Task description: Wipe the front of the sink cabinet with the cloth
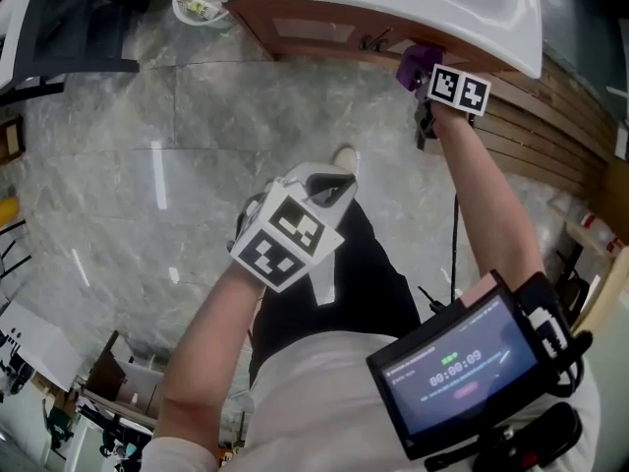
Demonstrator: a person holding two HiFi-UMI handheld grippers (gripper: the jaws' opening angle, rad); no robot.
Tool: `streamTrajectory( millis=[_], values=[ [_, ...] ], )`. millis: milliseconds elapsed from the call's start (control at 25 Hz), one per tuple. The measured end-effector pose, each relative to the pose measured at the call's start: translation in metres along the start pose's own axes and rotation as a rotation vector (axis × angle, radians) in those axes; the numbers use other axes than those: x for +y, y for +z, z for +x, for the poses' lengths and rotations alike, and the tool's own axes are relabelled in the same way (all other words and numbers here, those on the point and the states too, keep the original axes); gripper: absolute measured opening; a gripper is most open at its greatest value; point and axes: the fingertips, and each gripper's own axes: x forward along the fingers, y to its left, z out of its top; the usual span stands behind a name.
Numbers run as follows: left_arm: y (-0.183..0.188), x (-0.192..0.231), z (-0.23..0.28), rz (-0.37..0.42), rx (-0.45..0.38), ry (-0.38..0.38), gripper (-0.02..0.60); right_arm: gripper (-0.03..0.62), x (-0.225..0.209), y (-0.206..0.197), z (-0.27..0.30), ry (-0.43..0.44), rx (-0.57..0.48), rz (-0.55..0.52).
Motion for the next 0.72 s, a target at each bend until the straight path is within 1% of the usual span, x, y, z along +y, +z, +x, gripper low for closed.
streamTrajectory(
  millis=[320,520,720],
  values=[
    [-0.021,0.007,-0.028,-0.026,-0.019,0.019,0.006,0.081,0.049,-0.001,0.021,0.029,0.019,-0.045],
    [-0.05,0.015,-0.054,-0.047,-0.039,0.032,0.007,0.081,0.086,-0.017,0.036,0.036,0.039,-0.076],
    [-0.052,0.02,-0.065,-0.067,-0.048,0.044,0.008,0.081,0.102,-0.01,0.046,0.049,0.053,-0.102]
  ],
)
